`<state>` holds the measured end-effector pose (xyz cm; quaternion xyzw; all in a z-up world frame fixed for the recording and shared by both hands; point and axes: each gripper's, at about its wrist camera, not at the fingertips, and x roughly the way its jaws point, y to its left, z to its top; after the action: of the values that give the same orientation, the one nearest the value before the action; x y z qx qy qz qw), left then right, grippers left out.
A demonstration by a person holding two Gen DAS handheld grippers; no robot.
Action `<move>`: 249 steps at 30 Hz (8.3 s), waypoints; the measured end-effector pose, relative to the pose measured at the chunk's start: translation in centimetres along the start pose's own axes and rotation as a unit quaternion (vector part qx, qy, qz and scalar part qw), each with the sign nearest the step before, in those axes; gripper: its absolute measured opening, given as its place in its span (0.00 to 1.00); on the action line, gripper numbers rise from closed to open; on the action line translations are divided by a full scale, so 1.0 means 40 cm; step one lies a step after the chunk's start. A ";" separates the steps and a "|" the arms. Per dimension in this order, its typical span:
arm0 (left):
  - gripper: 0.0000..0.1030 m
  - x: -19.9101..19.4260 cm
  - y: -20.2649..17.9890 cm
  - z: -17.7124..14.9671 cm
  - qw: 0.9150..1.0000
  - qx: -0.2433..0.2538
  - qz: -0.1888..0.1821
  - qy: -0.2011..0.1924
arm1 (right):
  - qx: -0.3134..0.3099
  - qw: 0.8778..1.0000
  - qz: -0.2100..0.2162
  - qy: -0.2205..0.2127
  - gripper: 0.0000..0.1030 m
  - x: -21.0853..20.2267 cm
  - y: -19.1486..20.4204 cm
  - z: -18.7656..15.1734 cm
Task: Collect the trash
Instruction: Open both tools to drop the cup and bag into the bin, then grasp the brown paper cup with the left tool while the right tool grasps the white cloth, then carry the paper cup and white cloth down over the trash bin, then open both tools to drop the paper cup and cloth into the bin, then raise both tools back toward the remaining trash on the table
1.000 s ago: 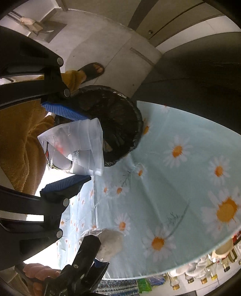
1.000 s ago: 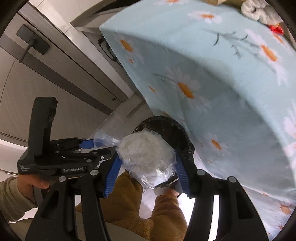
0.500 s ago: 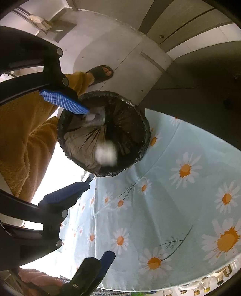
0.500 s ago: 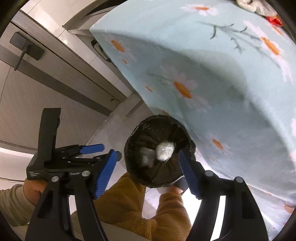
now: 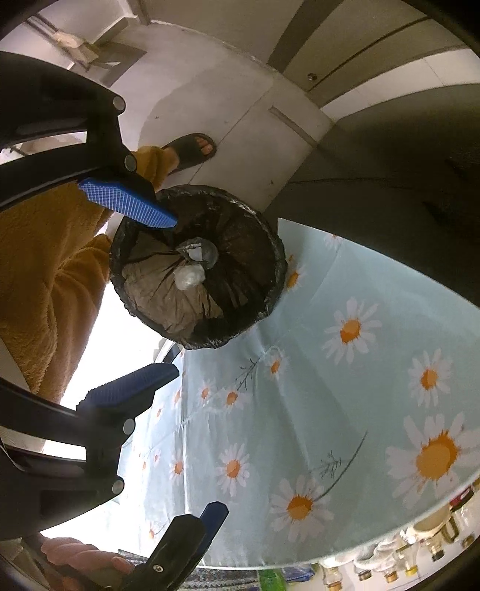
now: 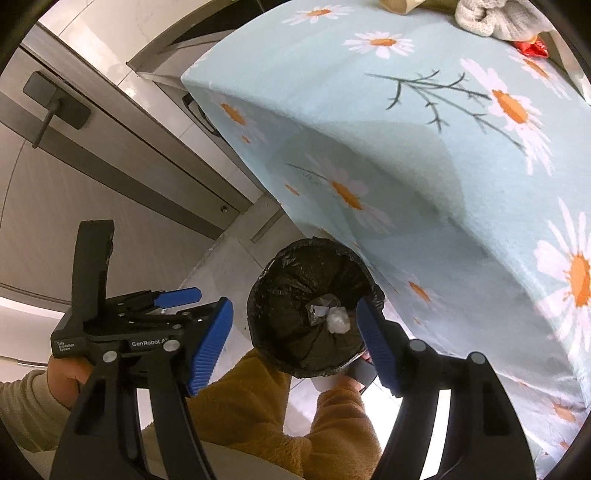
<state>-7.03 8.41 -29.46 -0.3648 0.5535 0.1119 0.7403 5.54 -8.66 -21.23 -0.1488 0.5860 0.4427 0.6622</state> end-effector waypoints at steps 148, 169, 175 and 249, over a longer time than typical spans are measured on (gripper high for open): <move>0.49 -0.274 -0.191 0.092 0.960 0.272 -0.050 -0.040 | 0.147 0.983 -0.011 -0.109 0.22 -0.136 0.108 -0.044; 0.49 -0.012 -0.064 0.000 0.969 0.230 -0.014 0.091 | 0.218 0.976 -0.023 -0.012 0.24 0.070 -0.019 -0.147; 0.57 0.004 -0.081 0.002 0.967 0.233 -0.011 0.106 | 0.251 0.968 0.005 -0.012 0.41 0.062 -0.032 -0.166; 0.73 -0.341 -0.570 0.356 0.948 0.286 -0.003 -0.139 | 0.193 0.953 -0.118 -0.203 0.80 -0.455 -0.396 0.178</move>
<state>11.53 4.96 -5.96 -0.1206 0.4532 -0.0033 0.8832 23.61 -20.01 -7.89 0.0072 0.4916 0.2608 0.8308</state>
